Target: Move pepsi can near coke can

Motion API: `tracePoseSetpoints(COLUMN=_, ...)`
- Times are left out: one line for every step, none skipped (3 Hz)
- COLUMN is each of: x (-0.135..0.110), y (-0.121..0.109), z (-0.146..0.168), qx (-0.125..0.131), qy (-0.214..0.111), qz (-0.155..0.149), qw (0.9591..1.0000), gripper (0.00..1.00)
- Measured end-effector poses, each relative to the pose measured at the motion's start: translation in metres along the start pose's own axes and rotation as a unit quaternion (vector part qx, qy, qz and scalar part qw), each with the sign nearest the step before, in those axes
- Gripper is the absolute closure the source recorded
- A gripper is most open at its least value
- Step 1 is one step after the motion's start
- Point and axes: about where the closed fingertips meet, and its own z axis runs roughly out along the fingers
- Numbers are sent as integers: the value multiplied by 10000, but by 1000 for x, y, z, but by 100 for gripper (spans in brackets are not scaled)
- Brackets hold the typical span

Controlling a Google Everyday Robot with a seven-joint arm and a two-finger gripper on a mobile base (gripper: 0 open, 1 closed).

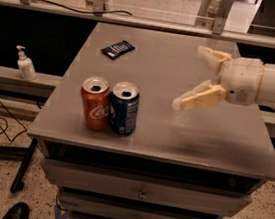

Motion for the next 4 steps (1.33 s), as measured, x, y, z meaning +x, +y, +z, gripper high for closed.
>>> tracePoseSetpoints(x=-25, y=-58, z=-60, qx=896, qy=-44, qz=-389, qw=9952, gripper=0)
tracePoseSetpoints(x=-59, y=-104, z=-114, qx=1651, qy=-294, qz=-747, qw=9830, gripper=0)
tracePoseSetpoints(x=-79, y=-132, z=-159, qx=2388, qy=-707, qz=-784, qw=9653, gripper=0)
tracePoseSetpoints(x=-80, y=-135, z=-159, qx=2439, qy=-711, qz=-778, qw=9641, gripper=0)
